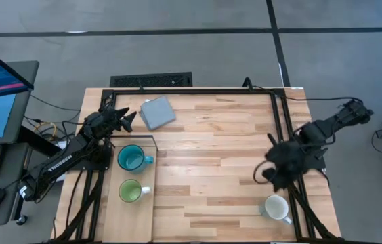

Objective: Stack small to large cups/mugs on shelf
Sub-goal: Put the blue mug on the shelf

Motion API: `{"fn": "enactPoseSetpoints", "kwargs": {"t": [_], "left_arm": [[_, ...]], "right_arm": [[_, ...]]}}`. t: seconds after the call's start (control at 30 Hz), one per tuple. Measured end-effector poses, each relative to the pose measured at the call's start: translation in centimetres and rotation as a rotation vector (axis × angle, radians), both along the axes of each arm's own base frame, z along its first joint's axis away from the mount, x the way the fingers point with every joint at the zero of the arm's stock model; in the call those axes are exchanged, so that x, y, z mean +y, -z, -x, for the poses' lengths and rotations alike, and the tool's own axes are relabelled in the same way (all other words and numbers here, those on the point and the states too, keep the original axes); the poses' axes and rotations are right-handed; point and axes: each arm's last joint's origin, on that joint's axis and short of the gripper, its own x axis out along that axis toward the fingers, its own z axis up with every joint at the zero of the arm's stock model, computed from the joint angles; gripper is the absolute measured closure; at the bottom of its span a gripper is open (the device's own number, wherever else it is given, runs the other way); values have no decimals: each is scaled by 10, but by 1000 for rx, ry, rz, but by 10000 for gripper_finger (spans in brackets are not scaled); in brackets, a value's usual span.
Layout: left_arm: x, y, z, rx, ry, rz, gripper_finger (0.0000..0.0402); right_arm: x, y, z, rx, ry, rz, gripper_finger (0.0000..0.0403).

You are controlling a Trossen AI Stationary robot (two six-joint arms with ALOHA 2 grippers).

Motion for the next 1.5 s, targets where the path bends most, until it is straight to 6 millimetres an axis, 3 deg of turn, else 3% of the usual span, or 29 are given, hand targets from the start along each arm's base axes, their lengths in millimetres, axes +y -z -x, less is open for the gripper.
{"fn": "enactPoseSetpoints", "kwargs": {"t": [0.27,0.67,1.0,1.5], "left_arm": [[0,0,0,0,2,0,140],[0,0,0,1,-5,-1,140],[0,0,0,9,-7,-12,140],[0,0,0,13,-10,-16,140]], "right_arm": [[38,9,10,262,-78,-25,163],[108,40,-7,288,-196,-33,163],[131,79,-13,411,-218,109,163],[144,115,-16,486,-282,235,163]]}}
